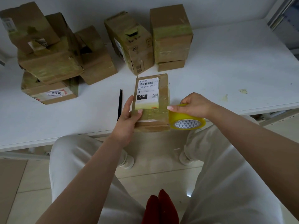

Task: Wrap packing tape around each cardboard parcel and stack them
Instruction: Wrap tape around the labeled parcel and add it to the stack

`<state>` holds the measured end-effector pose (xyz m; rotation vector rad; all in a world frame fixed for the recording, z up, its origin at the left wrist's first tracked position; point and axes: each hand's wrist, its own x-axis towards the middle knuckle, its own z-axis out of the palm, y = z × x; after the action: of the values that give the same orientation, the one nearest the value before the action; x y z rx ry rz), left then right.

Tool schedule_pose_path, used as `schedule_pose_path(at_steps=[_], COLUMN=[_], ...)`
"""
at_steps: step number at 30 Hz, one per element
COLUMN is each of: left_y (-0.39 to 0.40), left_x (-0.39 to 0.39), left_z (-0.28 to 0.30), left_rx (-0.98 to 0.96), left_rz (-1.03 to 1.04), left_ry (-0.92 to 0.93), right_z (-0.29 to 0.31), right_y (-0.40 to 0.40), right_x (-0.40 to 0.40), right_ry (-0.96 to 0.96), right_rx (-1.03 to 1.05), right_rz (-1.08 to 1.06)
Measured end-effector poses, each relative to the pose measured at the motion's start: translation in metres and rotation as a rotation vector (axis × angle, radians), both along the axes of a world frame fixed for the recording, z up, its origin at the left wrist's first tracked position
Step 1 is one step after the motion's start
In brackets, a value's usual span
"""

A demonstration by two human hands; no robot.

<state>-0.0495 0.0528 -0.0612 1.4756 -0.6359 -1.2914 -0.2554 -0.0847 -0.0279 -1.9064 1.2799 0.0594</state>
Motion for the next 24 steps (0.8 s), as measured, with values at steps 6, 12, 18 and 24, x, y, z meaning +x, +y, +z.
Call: schedule_pose_path(at_steps=[6, 12, 18, 24], left_y=[-0.001, 0.003, 0.0, 0.0], left_x=[-0.015, -0.059, -0.051, -0.019], left_z=[-0.002, -0.01, -0.024, -0.005], left_rx=[0.087, 0.184, -0.074, -0.036], left_rz=[-0.249, -0.692, -0.454, -0.466], left_ry=[-0.981, -1.461, -1.589, -1.343], right_z=[-0.003, 0.001, 0.005, 0.034], right_y=[0.006, 0.008, 0.005, -0.006], right_x=[0.013, 0.012, 0.007, -0.004], right_ry=[0.137, 0.126, 0.01, -0.3], right_rx=[-0.127, -0.116, 0.011, 0.216], right_rz=[0.058, 0.049, 0.004, -0.019])
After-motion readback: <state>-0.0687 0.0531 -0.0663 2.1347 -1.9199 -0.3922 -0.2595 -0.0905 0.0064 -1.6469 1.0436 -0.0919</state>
